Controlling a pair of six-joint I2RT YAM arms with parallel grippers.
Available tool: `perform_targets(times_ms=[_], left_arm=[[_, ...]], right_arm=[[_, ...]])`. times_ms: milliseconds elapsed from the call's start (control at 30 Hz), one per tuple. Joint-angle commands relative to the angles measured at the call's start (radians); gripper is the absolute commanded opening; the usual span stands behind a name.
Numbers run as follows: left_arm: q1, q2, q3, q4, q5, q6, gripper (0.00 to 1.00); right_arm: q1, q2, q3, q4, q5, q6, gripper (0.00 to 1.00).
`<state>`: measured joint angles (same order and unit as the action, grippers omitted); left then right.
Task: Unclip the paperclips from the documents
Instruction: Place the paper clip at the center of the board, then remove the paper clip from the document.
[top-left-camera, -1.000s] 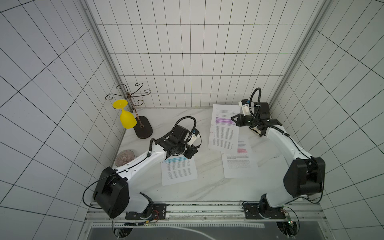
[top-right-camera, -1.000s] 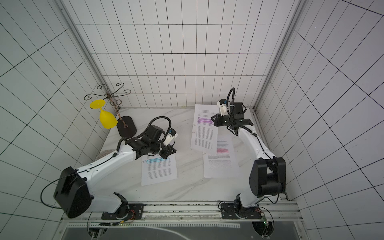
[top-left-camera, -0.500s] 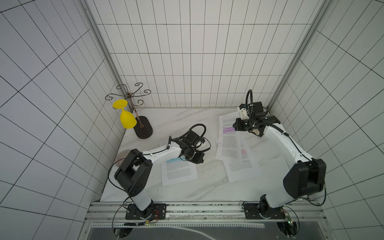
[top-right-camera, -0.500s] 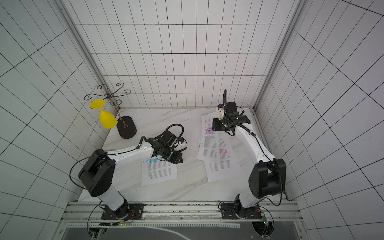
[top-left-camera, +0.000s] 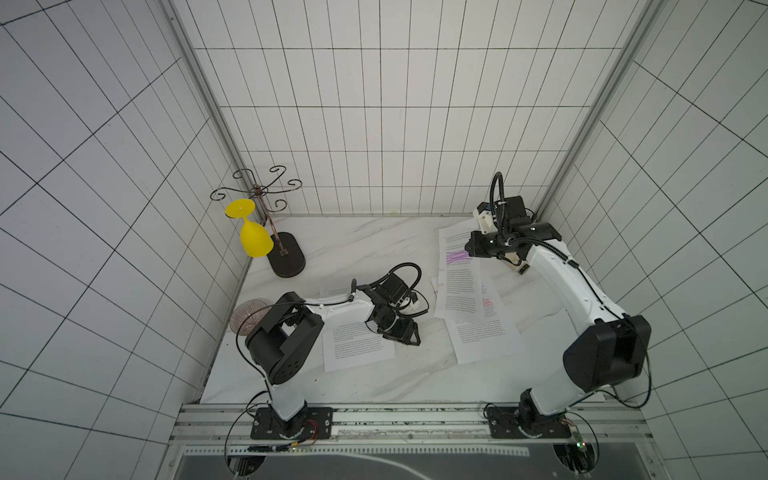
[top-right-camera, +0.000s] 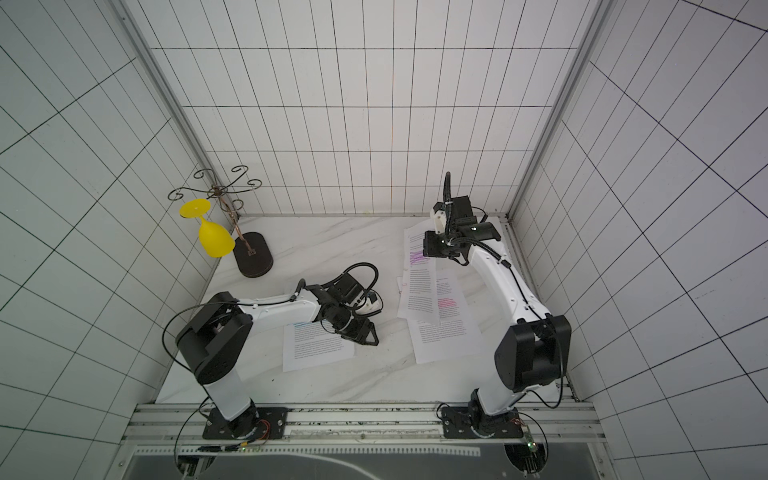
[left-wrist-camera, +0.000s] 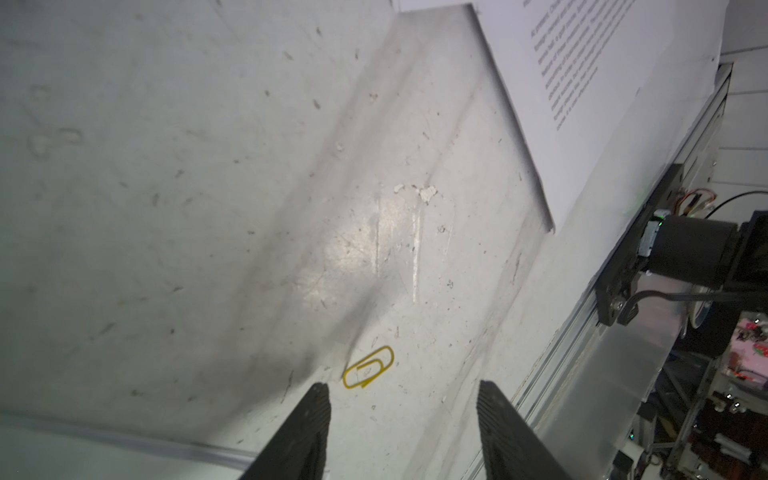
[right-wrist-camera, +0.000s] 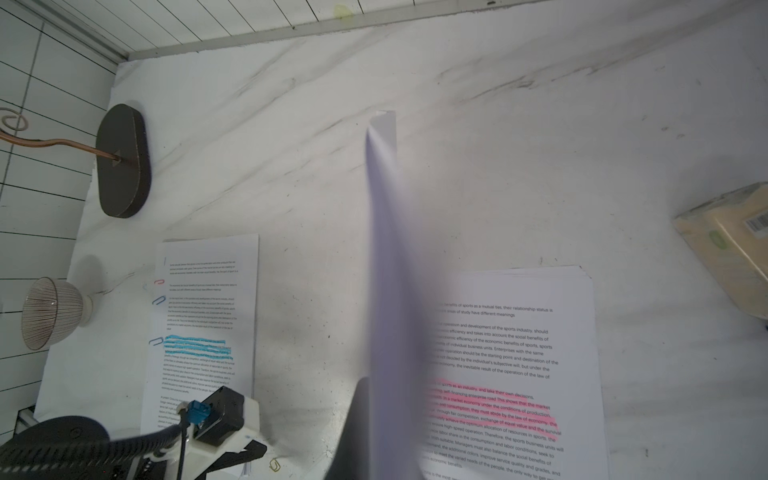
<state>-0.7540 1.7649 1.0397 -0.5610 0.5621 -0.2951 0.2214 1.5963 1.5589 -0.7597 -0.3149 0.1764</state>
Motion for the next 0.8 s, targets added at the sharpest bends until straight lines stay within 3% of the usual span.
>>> perform_targets(times_ms=[0, 100, 267, 367, 467, 667, 767], left_arm=[[-0.001, -0.02, -0.005, 0.001, -0.006, 0.007, 0.74], [-0.002, -0.058, 0.023, -0.049, -0.045, 0.036, 0.81], [0.009, -0.128, 0.099, -0.118, -0.111, 0.11, 0.81], [0.069, -0.187, 0.138, -0.094, -0.118, 0.153, 0.8], [0.18, -0.257, 0.13, 0.032, -0.033, 0.166, 0.8], [0.339, -0.338, 0.016, 0.476, 0.113, 0.166, 0.8], [0.364, -0.3, 0.061, 0.498, 0.149, 0.151, 0.8]], right_arm=[[0.015, 0.004, 0.135, -0.058, -0.069, -0.057, 0.0], [0.016, -0.005, 0.154, -0.094, -0.074, -0.079, 0.0], [0.02, -0.029, 0.151, -0.124, -0.175, -0.129, 0.0], [0.032, -0.058, 0.14, -0.125, -0.213, -0.158, 0.0], [0.043, -0.09, 0.132, -0.118, -0.234, -0.184, 0.0], [0.054, -0.149, 0.122, -0.09, -0.291, -0.218, 0.0], [0.061, -0.157, 0.126, -0.096, -0.321, -0.22, 0.0]])
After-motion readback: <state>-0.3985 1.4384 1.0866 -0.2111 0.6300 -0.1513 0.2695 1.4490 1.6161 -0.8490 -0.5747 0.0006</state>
